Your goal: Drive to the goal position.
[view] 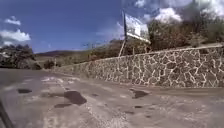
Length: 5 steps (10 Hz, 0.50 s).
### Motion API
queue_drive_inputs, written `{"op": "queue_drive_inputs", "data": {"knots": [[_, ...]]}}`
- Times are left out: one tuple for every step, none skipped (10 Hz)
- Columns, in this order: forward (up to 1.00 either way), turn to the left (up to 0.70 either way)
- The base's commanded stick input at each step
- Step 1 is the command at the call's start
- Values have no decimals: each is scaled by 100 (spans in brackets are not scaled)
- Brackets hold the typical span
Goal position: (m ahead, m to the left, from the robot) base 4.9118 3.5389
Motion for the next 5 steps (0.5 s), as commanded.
{"op": "queue_drive_inputs", "data": {"knots": [[70,0],[70,0],[70,2],[70,3],[70,19]]}}
